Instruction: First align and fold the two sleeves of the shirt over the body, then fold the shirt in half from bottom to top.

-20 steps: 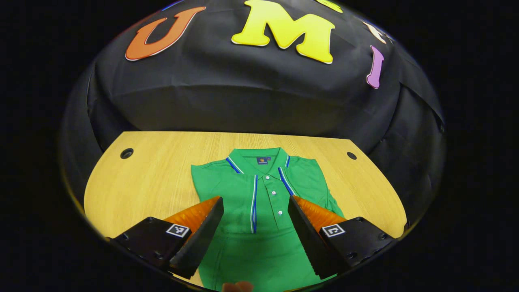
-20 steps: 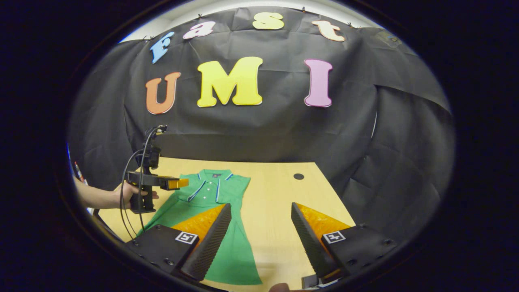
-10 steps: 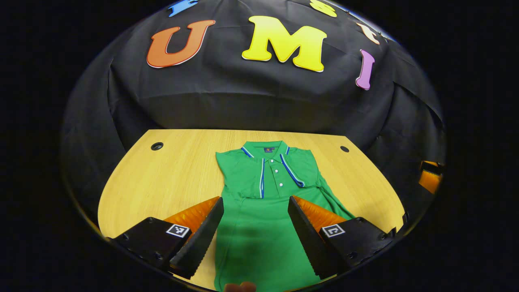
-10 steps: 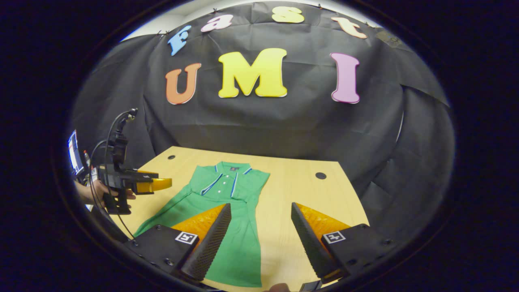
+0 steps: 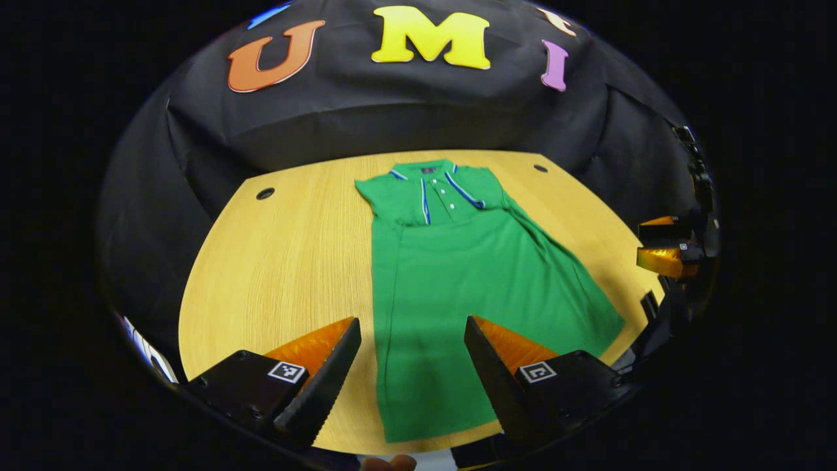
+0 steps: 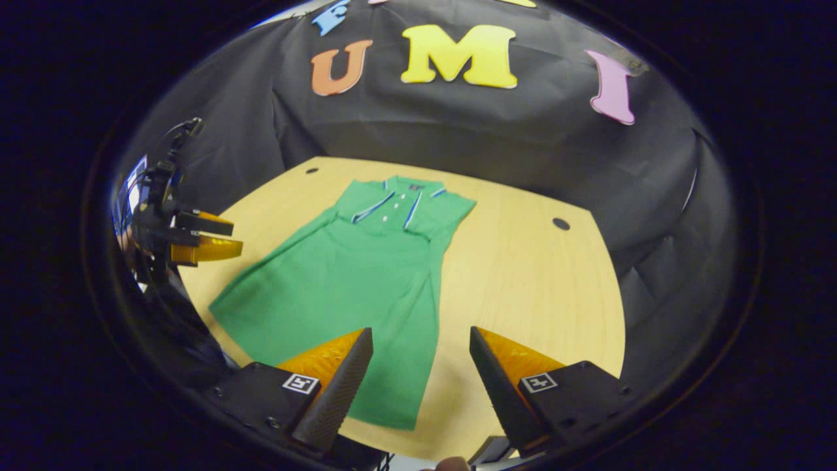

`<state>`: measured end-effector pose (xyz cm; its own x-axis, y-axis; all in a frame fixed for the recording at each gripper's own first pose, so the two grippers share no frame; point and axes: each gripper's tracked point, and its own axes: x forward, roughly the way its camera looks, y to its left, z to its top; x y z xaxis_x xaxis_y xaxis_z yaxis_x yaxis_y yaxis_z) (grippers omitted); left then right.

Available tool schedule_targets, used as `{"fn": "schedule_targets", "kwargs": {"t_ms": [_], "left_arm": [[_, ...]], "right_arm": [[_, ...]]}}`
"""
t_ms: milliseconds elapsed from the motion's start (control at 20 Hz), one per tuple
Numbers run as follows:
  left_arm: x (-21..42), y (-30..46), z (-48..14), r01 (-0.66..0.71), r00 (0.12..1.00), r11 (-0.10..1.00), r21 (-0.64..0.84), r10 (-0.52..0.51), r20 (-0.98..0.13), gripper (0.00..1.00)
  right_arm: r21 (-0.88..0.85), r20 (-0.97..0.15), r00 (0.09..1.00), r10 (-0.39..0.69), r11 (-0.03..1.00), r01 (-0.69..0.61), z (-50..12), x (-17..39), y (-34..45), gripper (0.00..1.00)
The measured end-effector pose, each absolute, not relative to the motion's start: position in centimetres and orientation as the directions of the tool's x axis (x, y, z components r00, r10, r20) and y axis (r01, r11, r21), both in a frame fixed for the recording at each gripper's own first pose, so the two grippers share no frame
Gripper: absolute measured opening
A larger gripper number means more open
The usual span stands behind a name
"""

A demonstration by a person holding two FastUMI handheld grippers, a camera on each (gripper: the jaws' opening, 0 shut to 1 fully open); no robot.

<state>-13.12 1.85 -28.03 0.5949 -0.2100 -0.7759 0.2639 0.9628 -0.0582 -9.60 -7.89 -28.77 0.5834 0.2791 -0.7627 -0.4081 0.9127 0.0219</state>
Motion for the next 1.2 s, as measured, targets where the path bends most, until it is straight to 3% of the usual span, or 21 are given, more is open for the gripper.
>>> {"fn": "schedule_targets", "kwargs": {"t_ms": [250, 450, 900, 950, 1150, 1200], "left_arm": [[-20.3, 2.8, -31.8, 0.367, 0.449, 0.928, -0.057, -0.23, -0.864, 1.0], [-21.9, 3.5, -33.4, 0.364, 0.375, 0.929, -0.065, -0.21, -0.903, 1.0], [-22.2, 3.5, -34.2, 0.353, 0.363, 0.934, -0.06, -0.196, -0.911, 1.0], [-22.1, 3.5, -34.2, 0.347, 0.365, 0.936, -0.064, -0.198, -0.91, 1.0], [-21.7, 3.2, -34.3, 0.328, 0.392, 0.943, -0.063, -0.197, -0.899, 0.99], [-21.2, 2.8, -34.5, 0.327, 0.41, 0.943, -0.063, -0.201, -0.89, 0.96]], "right_arm": [[0.016, -0.867, 0.444, 0.226, 0.903, -0.429, -34.6, -14.7, -9.1, 0.94], [0.011, -0.905, 0.373, 0.205, 0.888, -0.46, -37.0, -16.8, -9.0, 0.96], [0.041, -0.918, 0.327, 0.222, 0.877, -0.479, -39.1, -16.2, -6.9, 0.98], [0.051, -0.92, 0.32, 0.226, 0.88, -0.473, -39.1, -16.2, -7.0, 0.92], [0.049, -0.918, 0.313, 0.243, 0.854, -0.518, -39.3, -16.3, -6.8, 0.96], [0.05, -0.918, 0.309, 0.248, 0.845, -0.532, -39.2, -16.4, -6.9, 0.78]]}}
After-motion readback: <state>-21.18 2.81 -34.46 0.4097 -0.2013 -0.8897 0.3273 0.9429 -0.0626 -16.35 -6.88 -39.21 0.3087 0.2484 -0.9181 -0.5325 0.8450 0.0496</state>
